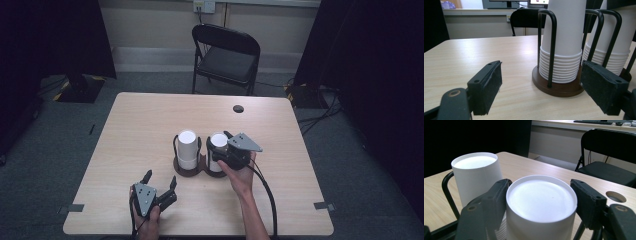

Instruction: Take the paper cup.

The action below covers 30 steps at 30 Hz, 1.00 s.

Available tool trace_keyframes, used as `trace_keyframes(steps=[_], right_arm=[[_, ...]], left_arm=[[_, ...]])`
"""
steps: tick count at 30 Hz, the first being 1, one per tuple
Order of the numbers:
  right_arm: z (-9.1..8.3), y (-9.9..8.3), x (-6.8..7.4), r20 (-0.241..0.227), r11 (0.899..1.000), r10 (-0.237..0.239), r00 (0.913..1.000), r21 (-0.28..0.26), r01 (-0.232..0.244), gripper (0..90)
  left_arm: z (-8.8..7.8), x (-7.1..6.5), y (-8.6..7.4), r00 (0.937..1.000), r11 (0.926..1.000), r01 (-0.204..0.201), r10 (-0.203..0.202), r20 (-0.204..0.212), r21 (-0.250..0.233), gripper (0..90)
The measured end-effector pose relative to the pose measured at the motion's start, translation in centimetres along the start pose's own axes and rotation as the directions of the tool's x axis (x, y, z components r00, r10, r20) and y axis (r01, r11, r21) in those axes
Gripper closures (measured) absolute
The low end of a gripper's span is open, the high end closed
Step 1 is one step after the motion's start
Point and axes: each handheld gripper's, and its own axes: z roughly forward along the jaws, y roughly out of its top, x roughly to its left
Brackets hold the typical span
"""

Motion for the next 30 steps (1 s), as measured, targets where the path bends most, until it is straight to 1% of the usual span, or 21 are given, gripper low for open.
trace_keyframes(steps=[2, 7, 8, 13, 22, 23, 24, 27, 30], right_arm=[[-0.1, 0.05, 0.09, 0.003, 1.0, 0.005, 1.0, -0.007, -0.005, 33.0], [0.04, -0.05, -0.03, 0.001, 1.0, 0.008, 1.0, 0.004, -0.008, 32.9], [0.0, -0.03, 0.04, 0.008, 1.0, 0.007, 0.9999, 0.0, -0.007, 33.2], [0.05, -0.05, -0.01, 0.008, 1.0, 0.005, 1.0, 0.004, -0.005, 33.8], [0.07, 0.08, -0.14, 0.001, 1.0, 0.017, 0.9999, 0.014, -0.017, 34.4], [0.02, 0.17, -0.19, 0.0, 1.0, 0.017, 0.9998, 0.018, -0.017, 34.6], [0.02, 0.17, -0.19, 0.0, 1.0, 0.017, 0.9998, 0.018, -0.017, 34.6], [-0.12, 0.31, -0.18, -0.002, 1.0, 0.021, 0.9998, 0.006, -0.021, 34.7], [-0.27, 0.71, -0.22, -0.005, 1.0, 0.03, 0.9996, -0.009, -0.03, 34.7]], left_arm=[[0.03, -0.01, 0.02, 1.0, 1.0, -0.006, 0.006, 0.002, 0.004, 18.0], [0.01, 0.04, 0.0, 1.0, 1.0, 0.003, -0.003, 0.002, -0.001, 18.0], [0.02, 0.03, 0.01, 1.0, 1.0, 0.002, -0.002, 0.003, 0.002, 18.0], [0.08, 0.02, 0.03, 1.0, 1.0, 0.001, -0.001, 0.006, 0.005, 18.0], [0.02, 0.04, 0.01, 1.0, 1.0, 0.001, -0.001, 0.008, 0.002, 18.0], [0.02, 0.08, 0.01, 0.9998, 1.0, -0.002, 0.002, 0.02, 0.002, 18.0], [0.02, 0.08, 0.01, 0.9998, 1.0, -0.002, 0.002, 0.02, 0.002, 18.0], [0.01, 0.08, 0.02, 0.9997, 1.0, -0.008, 0.008, 0.023, 0.005, 18.0], [-0.01, 0.05, 0.0, 0.9998, 1.0, -0.004, 0.004, 0.018, 0.001, 18.0]])
